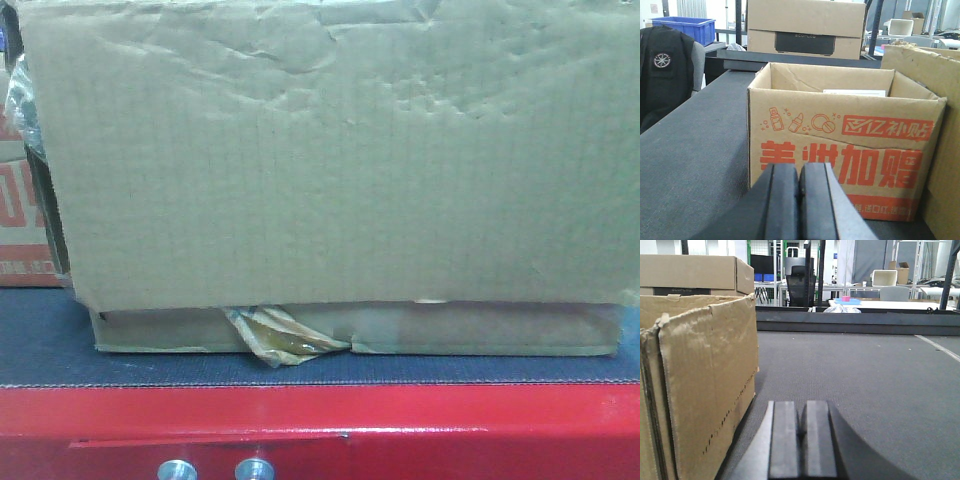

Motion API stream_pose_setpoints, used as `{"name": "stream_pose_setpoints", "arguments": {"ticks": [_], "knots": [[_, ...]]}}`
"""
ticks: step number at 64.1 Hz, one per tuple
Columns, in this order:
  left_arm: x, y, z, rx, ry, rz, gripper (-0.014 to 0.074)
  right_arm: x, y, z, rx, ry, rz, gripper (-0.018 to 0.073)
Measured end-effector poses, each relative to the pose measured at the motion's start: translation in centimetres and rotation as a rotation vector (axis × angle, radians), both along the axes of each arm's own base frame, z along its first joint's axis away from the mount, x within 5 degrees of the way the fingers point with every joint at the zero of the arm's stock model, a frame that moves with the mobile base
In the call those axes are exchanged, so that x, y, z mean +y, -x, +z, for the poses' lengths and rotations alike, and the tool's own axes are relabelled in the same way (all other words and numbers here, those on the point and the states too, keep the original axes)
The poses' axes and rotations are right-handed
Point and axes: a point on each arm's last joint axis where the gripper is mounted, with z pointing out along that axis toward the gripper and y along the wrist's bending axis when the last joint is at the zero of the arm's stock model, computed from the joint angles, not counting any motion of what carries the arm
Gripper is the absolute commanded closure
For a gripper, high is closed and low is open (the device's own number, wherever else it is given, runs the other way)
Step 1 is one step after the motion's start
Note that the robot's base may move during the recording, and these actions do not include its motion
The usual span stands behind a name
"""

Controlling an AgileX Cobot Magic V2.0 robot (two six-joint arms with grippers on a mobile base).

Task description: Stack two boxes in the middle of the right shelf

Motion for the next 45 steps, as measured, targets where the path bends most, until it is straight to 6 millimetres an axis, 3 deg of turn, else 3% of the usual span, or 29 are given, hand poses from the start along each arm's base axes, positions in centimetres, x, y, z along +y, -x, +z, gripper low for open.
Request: {"name": "stream_pose_setpoints", "arguments": {"ticks": [39, 45], "knots": [[-0.01, 0.0, 0.0, 0.0, 0.021, -0.002, 0.07, 0.0, 0.0, 0.0, 0.0, 0.0, 0.0, 0.0722], [-0.04, 0.18, 0.78, 0.018, 0.028, -0.004, 0.07, 0.0, 0.0, 0.0, 0.0, 0.0, 0.0, 0.0722]]}}
